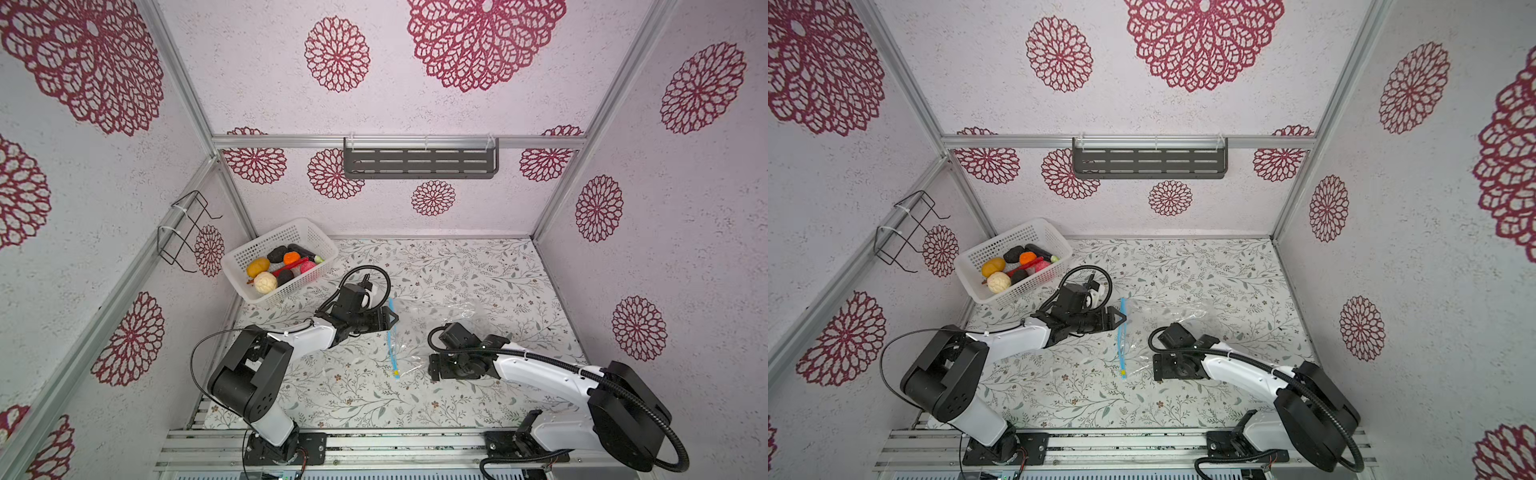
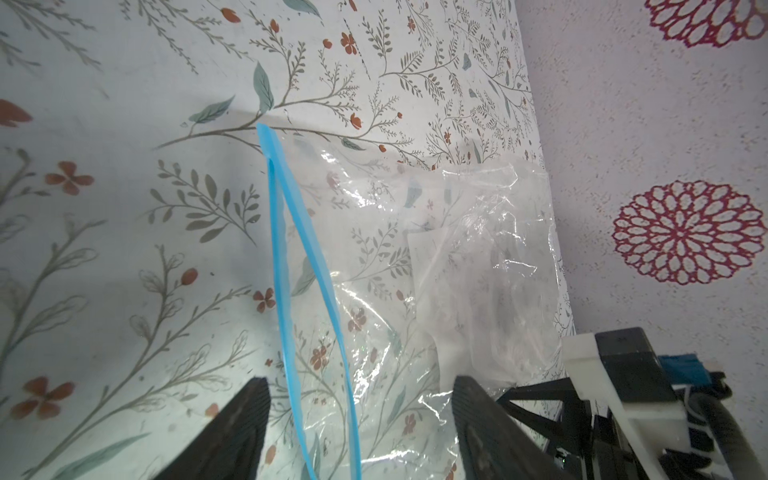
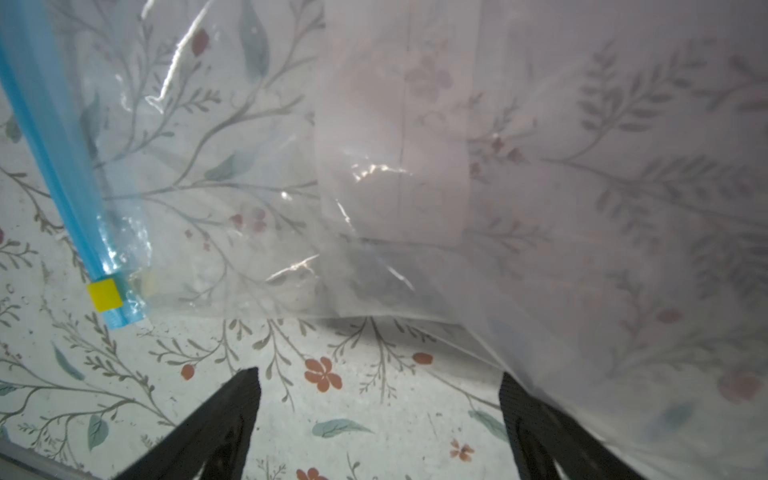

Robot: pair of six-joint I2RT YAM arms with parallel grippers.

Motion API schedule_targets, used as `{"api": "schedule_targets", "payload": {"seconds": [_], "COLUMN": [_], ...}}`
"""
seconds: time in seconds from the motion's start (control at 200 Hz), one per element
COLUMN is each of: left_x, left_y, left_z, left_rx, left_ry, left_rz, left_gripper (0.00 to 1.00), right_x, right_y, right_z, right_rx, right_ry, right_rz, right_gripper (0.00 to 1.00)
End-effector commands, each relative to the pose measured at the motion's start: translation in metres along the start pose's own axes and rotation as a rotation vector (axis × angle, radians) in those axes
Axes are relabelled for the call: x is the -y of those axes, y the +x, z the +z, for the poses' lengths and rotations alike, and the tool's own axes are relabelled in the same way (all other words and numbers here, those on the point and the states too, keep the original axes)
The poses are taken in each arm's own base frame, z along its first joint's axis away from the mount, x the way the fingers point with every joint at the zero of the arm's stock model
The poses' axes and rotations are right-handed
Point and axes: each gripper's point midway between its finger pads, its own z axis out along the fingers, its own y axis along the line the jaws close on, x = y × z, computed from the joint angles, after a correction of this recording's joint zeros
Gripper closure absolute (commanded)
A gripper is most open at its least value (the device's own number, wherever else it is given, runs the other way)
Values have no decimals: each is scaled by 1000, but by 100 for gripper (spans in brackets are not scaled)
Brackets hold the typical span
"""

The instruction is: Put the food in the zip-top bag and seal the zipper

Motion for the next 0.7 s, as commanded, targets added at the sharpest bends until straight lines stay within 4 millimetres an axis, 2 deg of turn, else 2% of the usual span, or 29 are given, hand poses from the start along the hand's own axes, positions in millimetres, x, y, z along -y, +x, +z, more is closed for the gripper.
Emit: {"api": "schedule_targets", "payload": {"seconds": [0.0, 0.18, 0.28, 0.375, 0.485, 0.565, 0.695], "left_x": [-1, -6, -7, -11, -18, -24, -37], "left_y": [-6, -2, -1, 1, 3, 7, 19], "left_z": [-4, -2, -3, -9, -17, -21, -22], "left_rx": [34, 28, 30, 24, 49, 68, 57], "left_ry": [3, 1, -2, -27, -46, -45, -60], "left_rz": [-3, -19, -37, -58, -82, -114, -174], "left_gripper": [27, 28, 28, 30, 30, 31, 31], "right_x": [12, 25, 26, 22, 7, -6, -29], "right_y": [-13, -13, -14, -5, -8, -23, -47], "right_z": [0, 4, -7, -21, -36, -43, -43], "right_rx": [44, 36, 33, 9, 28, 70, 129], "right_ry": [36, 96, 127, 151, 153, 155, 144], "right_rz": [-24, -50, -47, -50, -52, -61, -84], "right_gripper": [8, 8, 8, 11, 15, 16, 18]}}
